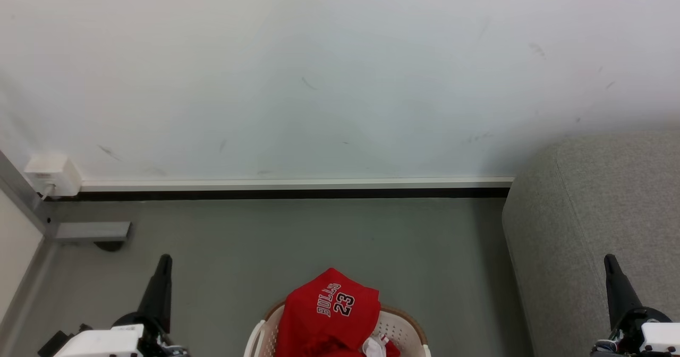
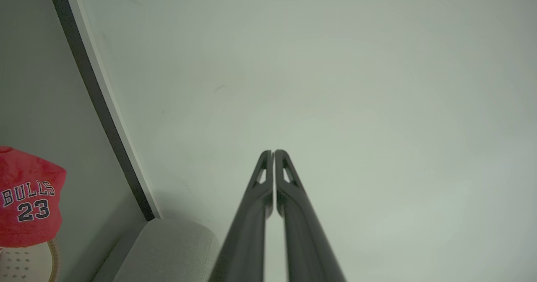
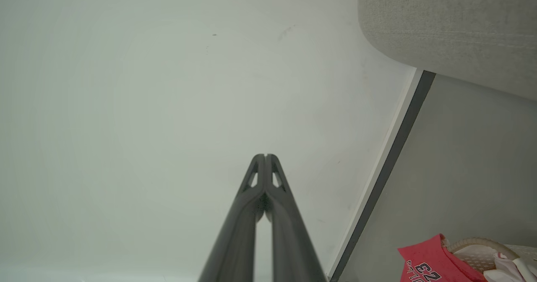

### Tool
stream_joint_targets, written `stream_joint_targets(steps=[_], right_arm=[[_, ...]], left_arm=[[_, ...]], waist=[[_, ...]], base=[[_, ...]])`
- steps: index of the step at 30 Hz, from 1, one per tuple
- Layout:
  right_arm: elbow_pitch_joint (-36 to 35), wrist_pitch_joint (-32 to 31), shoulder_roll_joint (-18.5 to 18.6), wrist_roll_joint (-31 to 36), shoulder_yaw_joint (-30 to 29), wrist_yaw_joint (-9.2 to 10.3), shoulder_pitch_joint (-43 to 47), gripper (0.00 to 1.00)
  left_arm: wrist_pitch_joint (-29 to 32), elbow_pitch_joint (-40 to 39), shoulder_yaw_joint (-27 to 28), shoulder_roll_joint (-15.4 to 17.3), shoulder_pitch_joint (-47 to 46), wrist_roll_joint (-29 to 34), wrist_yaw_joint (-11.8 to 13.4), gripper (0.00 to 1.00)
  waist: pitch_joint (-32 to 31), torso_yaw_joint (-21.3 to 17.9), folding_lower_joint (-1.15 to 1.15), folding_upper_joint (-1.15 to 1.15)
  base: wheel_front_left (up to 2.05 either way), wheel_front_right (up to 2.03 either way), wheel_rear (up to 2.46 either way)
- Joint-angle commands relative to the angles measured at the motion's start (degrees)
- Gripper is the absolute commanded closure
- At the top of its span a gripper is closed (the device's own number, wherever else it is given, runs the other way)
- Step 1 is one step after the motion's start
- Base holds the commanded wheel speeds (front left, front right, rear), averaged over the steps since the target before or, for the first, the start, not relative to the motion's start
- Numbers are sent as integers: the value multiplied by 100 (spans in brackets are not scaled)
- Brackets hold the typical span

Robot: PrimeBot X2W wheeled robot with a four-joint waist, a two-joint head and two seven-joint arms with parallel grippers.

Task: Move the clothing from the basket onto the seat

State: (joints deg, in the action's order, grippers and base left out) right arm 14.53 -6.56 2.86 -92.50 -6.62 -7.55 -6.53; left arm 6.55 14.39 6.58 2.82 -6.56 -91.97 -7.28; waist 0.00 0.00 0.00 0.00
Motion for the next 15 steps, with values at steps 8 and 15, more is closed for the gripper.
stream_joint_targets(steps=[8,15], right_arm=[[-23,-24,-1,42,-23,13,-43,100],[-23,-24,-1,42,-23,13,-43,100]], left_arm=[[25,-14,10,12,-36,-69,-35,100],[25,-14,10,12,-36,-69,-35,100]], waist=[[0,0,0,0],[0,0,0,0]], base=[[0,0,0],[0,0,0]])
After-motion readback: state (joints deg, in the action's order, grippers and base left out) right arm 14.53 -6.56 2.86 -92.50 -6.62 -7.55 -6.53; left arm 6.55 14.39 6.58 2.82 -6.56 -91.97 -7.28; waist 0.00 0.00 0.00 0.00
